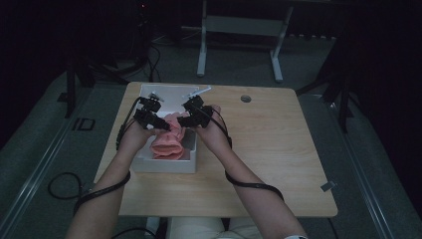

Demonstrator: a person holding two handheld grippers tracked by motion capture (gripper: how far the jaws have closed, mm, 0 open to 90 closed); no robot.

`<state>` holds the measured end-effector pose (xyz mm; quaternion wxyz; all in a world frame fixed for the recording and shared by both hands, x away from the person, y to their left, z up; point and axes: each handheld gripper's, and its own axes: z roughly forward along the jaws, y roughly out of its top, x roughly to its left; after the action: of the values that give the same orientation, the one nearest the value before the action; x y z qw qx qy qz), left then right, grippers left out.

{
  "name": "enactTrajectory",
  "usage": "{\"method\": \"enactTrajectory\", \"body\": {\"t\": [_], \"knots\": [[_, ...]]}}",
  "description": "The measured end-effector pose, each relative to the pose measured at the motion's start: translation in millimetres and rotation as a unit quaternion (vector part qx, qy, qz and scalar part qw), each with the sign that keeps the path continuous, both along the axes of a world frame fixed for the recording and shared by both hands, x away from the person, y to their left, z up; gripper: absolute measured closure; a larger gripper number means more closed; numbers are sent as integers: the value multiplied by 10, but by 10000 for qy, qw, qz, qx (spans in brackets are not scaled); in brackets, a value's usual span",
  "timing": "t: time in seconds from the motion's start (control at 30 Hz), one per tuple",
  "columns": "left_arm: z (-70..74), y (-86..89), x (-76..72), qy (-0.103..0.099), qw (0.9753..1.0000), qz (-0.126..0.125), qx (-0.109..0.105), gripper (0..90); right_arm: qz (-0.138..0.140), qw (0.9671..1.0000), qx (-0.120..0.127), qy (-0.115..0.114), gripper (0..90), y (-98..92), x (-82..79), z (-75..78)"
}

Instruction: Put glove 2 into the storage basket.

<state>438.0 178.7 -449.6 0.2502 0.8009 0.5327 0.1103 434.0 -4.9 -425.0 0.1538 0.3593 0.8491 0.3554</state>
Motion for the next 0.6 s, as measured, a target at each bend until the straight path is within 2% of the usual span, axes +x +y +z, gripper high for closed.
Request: {"method": "enactTrajectory", "body": {"t": [0.2,0.23,0.27,0.33,0.6], "knots": [[49,59,-22,-113,9999,38,-85,487,43,10000,38,-34,463,-9,-28,30],[78,76,-40,-225,9996,100,-143,478,48,10000,44,-55,460,-12,-32,38],[78,76,-40,-225,9996,100,-143,471,48,10000,44,-55,460,-12,-32,38],[136,90,-74,-347,9988,82,-349,471,80,9999,76,-87,449,-25,-49,66],[245,-34,-173,-649,9966,-109,-496,470,151,9993,265,-208,412,-124,-107,162]]}}
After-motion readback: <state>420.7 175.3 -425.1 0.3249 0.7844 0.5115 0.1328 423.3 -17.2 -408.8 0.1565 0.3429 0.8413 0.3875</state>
